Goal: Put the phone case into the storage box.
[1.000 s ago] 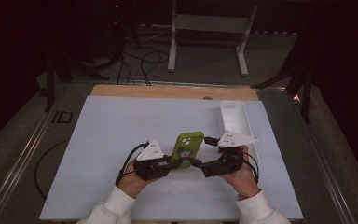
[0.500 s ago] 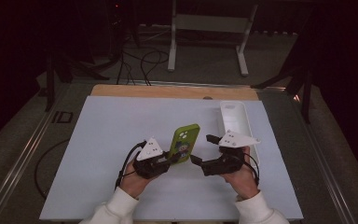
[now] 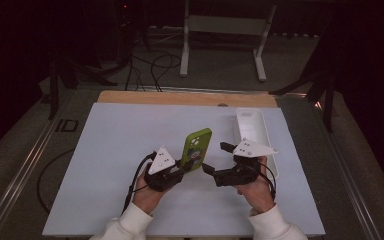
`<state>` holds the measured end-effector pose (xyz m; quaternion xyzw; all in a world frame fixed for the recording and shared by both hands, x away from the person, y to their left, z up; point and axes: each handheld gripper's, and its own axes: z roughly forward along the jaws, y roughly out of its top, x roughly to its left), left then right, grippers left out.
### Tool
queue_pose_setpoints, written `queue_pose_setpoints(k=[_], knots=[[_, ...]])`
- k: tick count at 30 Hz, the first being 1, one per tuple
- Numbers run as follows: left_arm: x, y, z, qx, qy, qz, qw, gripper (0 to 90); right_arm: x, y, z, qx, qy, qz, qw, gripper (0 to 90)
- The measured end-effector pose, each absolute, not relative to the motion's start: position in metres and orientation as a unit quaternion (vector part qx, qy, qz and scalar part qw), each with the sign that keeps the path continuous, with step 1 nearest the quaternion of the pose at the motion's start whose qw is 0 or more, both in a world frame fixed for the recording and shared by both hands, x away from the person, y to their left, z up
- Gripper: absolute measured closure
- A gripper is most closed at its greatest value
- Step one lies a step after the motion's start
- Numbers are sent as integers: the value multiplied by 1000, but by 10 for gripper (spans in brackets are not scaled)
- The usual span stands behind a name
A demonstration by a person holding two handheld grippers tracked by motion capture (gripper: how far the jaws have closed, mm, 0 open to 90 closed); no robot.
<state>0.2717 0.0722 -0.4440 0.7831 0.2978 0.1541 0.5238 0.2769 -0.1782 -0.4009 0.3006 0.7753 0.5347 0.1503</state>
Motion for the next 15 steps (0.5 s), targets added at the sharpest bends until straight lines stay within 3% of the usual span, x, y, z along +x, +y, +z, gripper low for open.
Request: queue_pose_setpoints(k=[15], knots=[[269, 66, -447, 777, 315, 177, 516, 772, 275, -171, -400, 293, 777, 530, 171, 79]])
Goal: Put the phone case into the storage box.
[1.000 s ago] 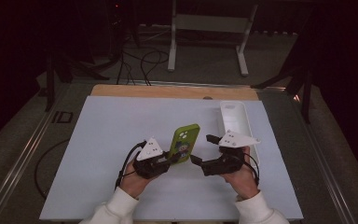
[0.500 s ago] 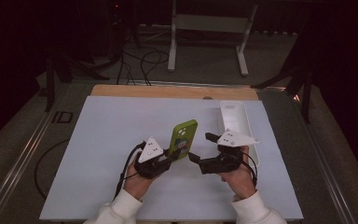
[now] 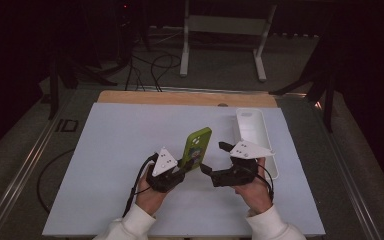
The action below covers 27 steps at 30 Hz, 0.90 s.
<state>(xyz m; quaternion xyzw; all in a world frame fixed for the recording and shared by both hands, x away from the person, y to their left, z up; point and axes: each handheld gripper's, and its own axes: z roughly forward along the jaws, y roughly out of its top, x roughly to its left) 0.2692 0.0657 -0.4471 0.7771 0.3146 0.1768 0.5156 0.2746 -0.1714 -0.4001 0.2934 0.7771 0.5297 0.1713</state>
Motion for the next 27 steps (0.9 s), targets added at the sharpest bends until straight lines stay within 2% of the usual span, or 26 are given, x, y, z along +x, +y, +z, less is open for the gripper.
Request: queue_pose_setpoints(k=[27], knots=[[265, 58, -452, 770, 328, 204, 507, 772, 279, -158, -389, 325, 755, 540, 181, 79]])
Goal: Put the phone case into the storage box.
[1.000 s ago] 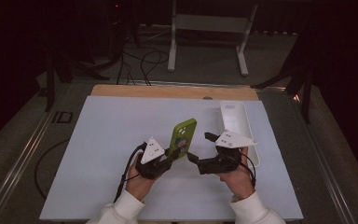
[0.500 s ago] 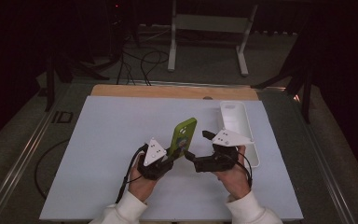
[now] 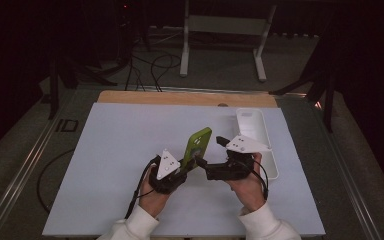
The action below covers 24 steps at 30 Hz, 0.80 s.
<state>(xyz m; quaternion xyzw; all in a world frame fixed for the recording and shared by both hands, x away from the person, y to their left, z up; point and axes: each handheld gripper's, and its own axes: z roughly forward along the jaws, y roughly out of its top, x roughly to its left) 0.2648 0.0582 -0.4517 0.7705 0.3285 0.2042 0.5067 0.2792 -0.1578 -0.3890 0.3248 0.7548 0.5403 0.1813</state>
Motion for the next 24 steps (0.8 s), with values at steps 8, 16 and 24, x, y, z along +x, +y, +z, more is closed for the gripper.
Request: queue_pose_setpoints(k=[8, 16, 24], knots=[[264, 56, -452, 772, 326, 206, 505, 772, 281, -154, -385, 331, 750, 544, 179, 79], [264, 55, -453, 773, 326, 205, 504, 772, 282, -150, -383, 341, 746, 543, 181, 81], [264, 54, -454, 773, 326, 205, 504, 772, 283, -146, -382, 348, 743, 543, 181, 81]])
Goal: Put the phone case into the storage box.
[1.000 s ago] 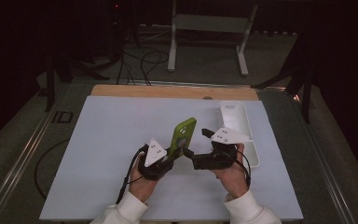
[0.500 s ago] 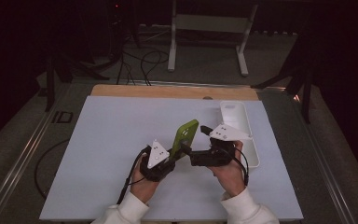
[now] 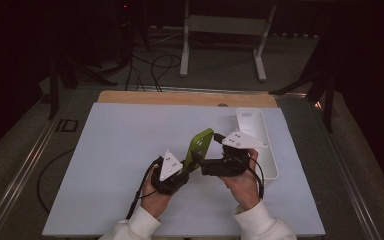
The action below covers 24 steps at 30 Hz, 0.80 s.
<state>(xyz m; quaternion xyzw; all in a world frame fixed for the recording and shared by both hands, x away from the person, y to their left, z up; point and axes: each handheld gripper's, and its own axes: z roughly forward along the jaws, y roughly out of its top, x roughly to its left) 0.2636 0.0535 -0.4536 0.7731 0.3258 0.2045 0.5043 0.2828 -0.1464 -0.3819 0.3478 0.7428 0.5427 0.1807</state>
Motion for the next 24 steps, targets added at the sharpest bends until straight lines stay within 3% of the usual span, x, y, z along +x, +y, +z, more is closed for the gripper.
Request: queue_pose_setpoints(k=[24], knots=[[260, 46, -456, 775, 319, 201, 507, 772, 291, -138, -384, 382, 721, 555, 164, 96]])
